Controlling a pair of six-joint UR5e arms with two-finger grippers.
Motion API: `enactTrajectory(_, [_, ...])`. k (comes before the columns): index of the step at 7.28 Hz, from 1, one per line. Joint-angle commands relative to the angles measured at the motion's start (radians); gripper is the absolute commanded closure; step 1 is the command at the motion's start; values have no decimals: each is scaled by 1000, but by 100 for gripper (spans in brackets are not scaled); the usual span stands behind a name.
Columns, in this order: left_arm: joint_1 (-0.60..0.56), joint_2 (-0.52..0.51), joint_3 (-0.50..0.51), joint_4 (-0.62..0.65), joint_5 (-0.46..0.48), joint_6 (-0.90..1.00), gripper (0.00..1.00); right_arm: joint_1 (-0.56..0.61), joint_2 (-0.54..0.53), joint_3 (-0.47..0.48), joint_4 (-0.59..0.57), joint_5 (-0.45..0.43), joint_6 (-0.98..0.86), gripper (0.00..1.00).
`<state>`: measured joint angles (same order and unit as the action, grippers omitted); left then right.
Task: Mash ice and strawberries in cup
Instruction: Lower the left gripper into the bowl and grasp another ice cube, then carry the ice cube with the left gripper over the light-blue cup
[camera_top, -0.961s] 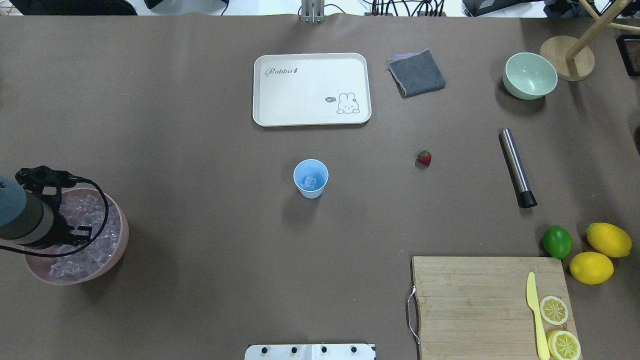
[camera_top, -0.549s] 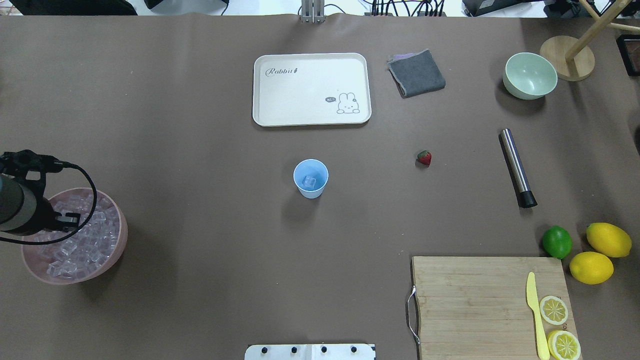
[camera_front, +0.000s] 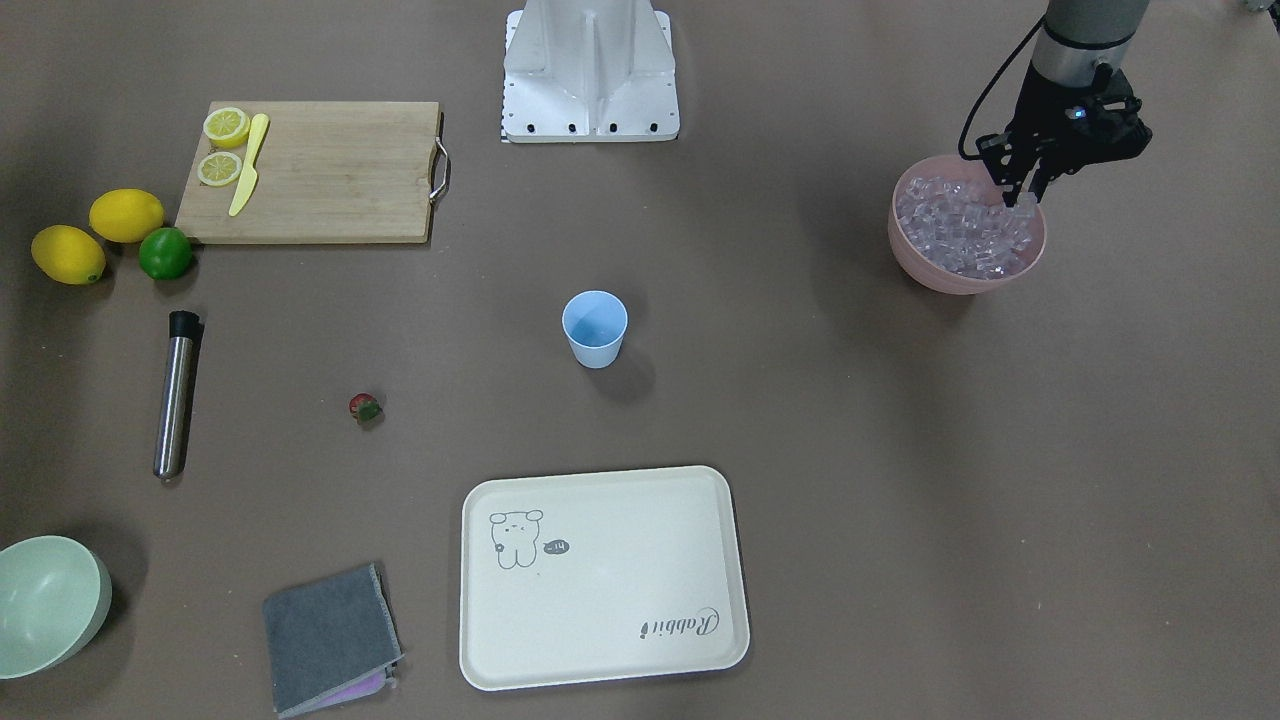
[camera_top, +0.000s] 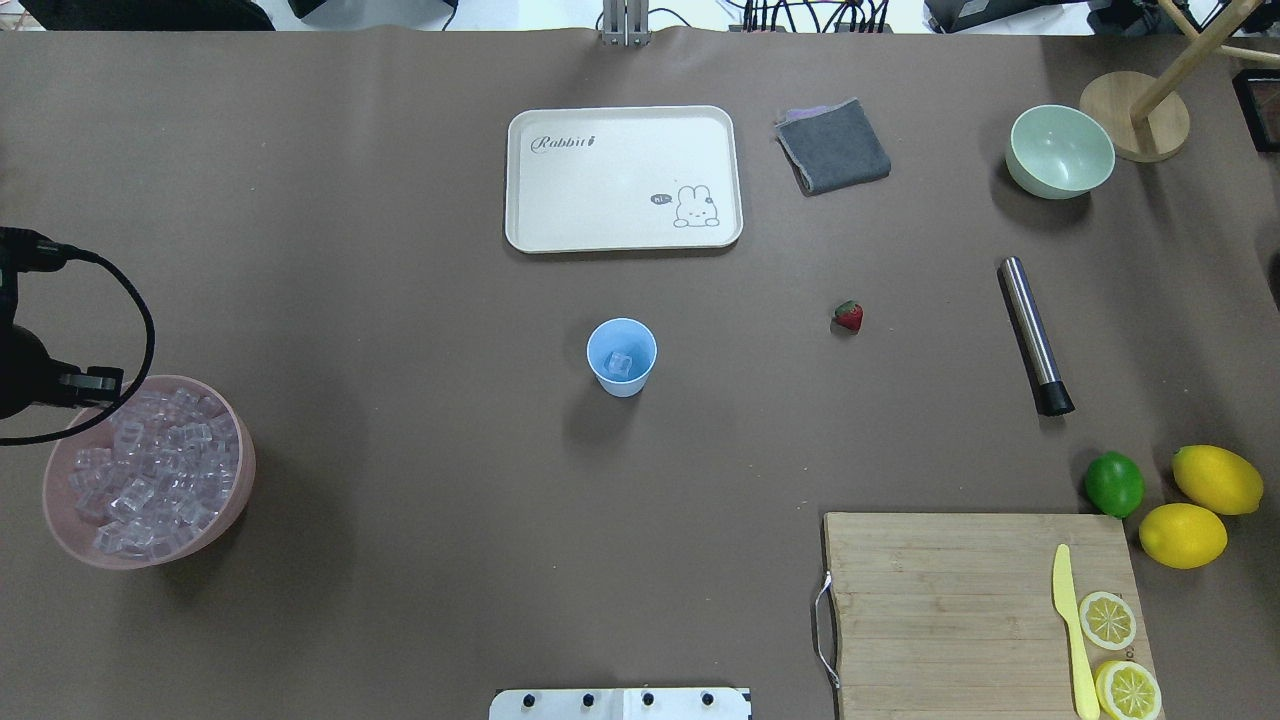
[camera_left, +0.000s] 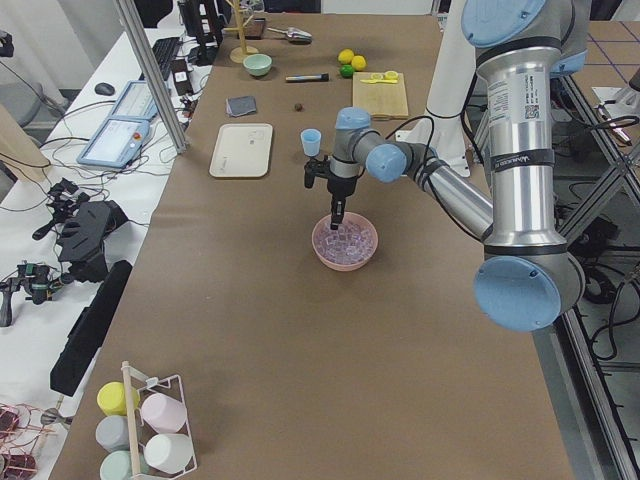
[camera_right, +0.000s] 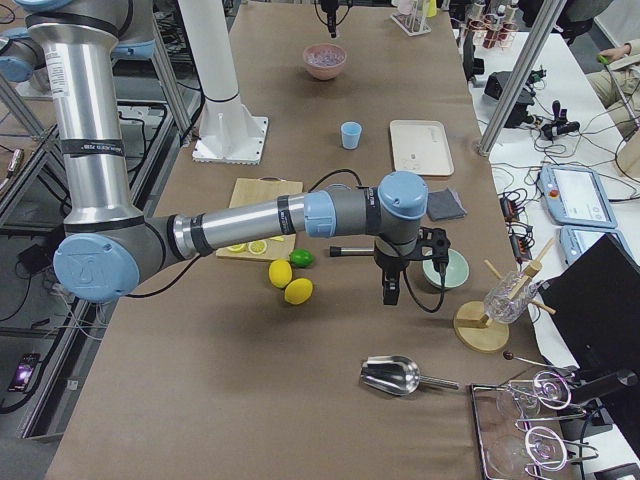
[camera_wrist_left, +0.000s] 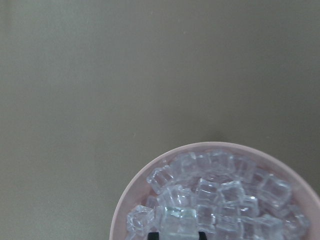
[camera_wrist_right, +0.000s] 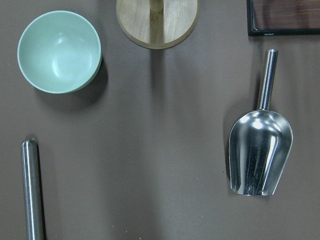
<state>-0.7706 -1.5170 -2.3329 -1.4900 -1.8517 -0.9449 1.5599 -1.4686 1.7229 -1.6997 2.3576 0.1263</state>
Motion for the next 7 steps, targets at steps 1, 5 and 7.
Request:
enactTrajectory(1, [-4,-232,41,5,-4,-70,100,-3,2,0,0,0,6,0])
enactTrajectory(5, [68,-639,340,-36,-37,-187,100,-7,2,-6,0,0,7,0])
enactTrajectory(7, [138,-669,502,-284,73,-210,100,-8,2,-9,0,0,9,0])
